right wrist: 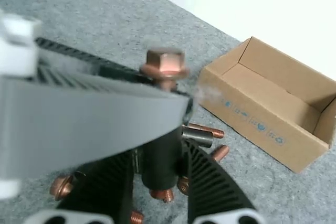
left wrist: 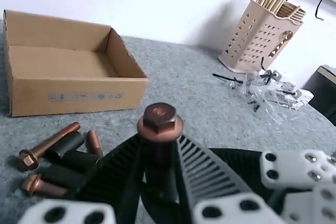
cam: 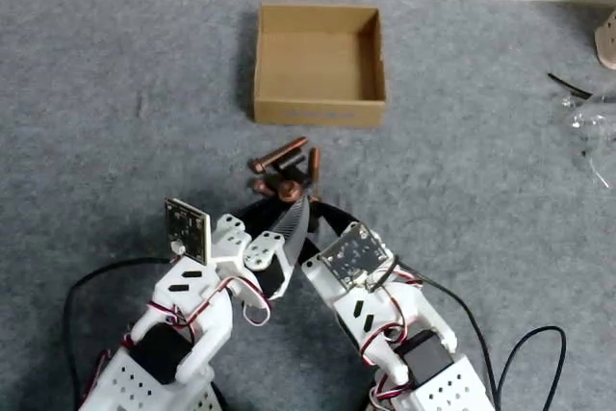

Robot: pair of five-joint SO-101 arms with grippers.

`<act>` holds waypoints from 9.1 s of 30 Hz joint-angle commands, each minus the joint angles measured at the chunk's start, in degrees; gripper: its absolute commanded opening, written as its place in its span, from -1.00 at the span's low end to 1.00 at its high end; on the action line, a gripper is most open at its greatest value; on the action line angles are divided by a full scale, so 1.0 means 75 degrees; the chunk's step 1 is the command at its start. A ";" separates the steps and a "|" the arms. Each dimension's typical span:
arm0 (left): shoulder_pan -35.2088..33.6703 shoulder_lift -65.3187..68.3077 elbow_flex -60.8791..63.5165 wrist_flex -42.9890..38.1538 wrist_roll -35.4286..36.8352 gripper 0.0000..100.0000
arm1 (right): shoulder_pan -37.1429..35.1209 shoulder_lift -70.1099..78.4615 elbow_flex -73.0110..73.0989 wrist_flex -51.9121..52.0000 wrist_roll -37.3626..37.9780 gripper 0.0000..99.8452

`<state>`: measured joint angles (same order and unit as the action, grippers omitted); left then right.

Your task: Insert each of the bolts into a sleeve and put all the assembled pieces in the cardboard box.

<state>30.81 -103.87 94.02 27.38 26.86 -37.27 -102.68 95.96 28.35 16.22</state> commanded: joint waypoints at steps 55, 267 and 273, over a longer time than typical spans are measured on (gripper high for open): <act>-0.4343 -0.0041 -0.0275 0.0973 -0.3927 -0.99 | 0.1483 0.0006 0.0756 -0.0217 0.0047 -0.99; -0.4894 -0.0053 0.0416 0.0105 -0.3962 -0.99 | 0.0240 1.6604 -1.3790 0.5972 0.0094 -0.65; -0.4894 -0.0053 0.0416 0.0105 -0.3962 -0.99 | 0.0275 1.6604 -1.3333 0.5972 0.0094 -0.65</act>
<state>-5.32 -103.69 96.04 29.32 -2.68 -36.40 22.24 -4.00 72.84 16.40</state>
